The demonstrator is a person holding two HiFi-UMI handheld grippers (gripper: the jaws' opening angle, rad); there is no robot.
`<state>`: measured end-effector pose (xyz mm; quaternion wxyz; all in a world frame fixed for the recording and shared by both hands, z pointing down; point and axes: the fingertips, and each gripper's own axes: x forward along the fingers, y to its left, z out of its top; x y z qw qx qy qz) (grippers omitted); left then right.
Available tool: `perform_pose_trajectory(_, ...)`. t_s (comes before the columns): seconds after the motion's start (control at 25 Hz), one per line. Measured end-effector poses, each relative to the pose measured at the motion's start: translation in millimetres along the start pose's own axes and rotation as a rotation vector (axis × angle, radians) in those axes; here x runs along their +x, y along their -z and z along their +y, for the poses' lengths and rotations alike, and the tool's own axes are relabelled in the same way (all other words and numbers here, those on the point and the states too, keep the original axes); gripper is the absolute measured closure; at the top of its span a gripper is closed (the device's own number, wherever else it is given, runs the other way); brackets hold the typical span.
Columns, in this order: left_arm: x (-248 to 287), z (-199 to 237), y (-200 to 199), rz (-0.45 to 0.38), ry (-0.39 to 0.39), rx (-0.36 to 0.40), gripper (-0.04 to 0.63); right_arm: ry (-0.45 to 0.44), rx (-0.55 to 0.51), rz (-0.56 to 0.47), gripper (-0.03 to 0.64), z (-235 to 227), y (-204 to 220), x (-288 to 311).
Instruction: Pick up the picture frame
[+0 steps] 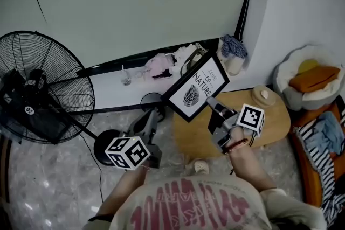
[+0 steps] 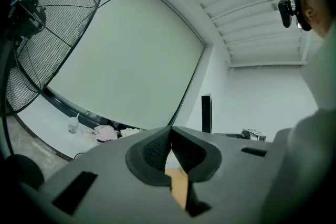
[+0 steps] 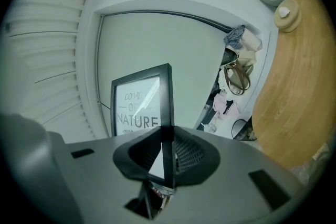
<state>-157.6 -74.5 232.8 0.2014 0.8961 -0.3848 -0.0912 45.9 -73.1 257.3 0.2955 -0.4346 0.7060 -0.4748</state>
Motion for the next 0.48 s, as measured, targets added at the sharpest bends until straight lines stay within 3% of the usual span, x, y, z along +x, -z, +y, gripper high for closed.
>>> perform_pose_trajectory(0.48, 1, -8, 27, 0.031, 0.022, -0.024, 0.592, 0.028, 0.019, -0.029, 0.538, -23, 3, -27)
